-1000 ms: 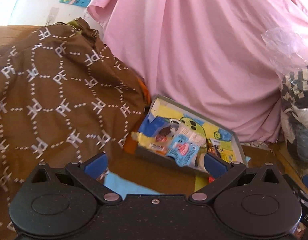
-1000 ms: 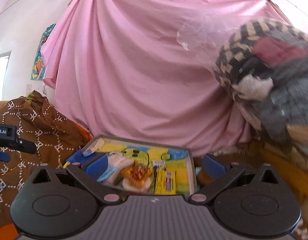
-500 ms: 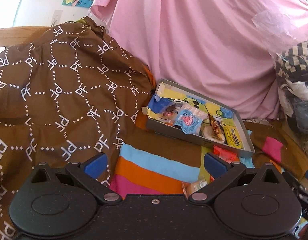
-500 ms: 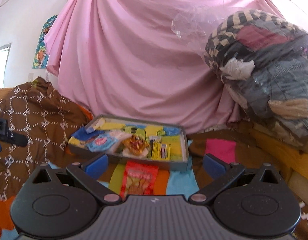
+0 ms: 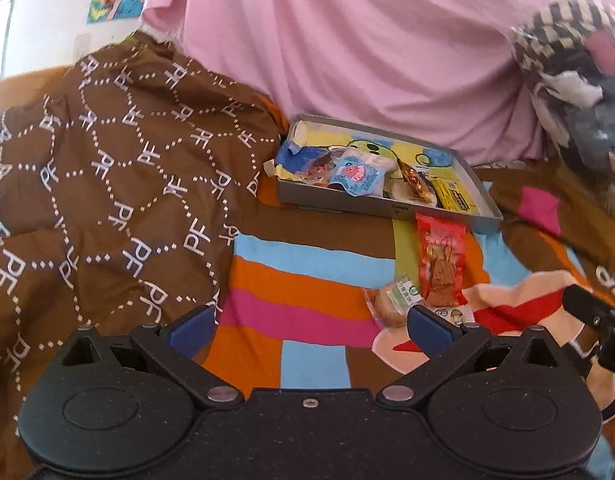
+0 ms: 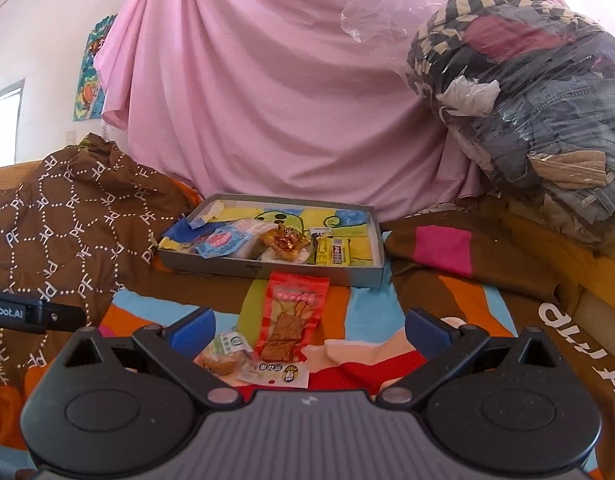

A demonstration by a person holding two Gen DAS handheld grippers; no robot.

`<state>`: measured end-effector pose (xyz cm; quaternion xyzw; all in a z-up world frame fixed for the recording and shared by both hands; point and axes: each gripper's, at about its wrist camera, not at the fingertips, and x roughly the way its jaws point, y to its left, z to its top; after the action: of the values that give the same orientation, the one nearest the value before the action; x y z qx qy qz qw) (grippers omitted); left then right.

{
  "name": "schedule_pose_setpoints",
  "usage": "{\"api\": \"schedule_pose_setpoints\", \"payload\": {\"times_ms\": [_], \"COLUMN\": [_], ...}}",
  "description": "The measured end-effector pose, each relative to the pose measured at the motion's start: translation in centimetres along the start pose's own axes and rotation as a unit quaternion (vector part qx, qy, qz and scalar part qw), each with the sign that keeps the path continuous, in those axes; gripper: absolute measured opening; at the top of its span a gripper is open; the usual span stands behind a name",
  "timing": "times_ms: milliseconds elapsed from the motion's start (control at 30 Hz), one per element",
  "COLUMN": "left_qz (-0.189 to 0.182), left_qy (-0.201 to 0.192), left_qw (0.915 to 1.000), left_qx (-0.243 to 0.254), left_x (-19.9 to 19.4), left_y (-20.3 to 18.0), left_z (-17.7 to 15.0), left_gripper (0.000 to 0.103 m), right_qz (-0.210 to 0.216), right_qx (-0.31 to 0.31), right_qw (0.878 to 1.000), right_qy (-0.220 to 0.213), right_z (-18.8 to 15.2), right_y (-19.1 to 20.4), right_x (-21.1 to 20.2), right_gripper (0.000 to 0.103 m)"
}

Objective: Organize snacks
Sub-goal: 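Move both open tools toward the red jerky packet and WUTANG biscuit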

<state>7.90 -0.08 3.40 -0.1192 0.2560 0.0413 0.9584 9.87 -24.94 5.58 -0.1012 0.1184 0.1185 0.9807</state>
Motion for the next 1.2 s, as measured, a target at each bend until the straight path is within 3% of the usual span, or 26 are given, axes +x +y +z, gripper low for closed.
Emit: {"api": "schedule_pose_setpoints", "payload": {"times_ms": [133, 467, 633, 767, 967, 1200], "left_qz": [0.007, 0.011, -0.005, 0.011, 0.018, 0.003], "left_qy": [0.0, 0.044, 0.04, 0.04, 0.058, 0.082], "left_qw": [0.9995, 0.9971, 0.997, 0.9965, 0.9958, 0.9963], "left_qx": [0.031, 0.061, 0.066, 0.072, 0.069, 0.027], "left_x": [0.0, 1.3, 1.3, 1.6, 2.3, 2.9], "left_y": [-0.6, -1.5, -1.9, -2.2, -1.8, -1.0], "left_z": [-0.7, -2.5, -2.8, -2.8, -2.9, -2.8], "left_gripper": [0.102, 0.102, 0.102, 0.102, 0.102, 0.102], "right_qz": [0.0, 0.019, 0.022, 0.019, 0.02, 0.028], "right_qx": [0.002, -0.01, -0.011, -0.013, -0.008, -0.006], "right_qw": [1.0, 0.999, 0.998, 0.998, 0.998, 0.997], "right_qy": [0.009, 0.047, 0.058, 0.06, 0.066, 0.076], "right_z": [-0.6, -1.9, -2.3, -2.4, -2.5, -2.7], "right_y": [0.0, 0.7, 0.7, 0.8, 0.6, 0.6], "right_x": [-0.2, 1.1, 1.3, 1.4, 1.6, 2.1], "right_gripper": [0.103, 0.103, 0.103, 0.103, 0.103, 0.103]}}
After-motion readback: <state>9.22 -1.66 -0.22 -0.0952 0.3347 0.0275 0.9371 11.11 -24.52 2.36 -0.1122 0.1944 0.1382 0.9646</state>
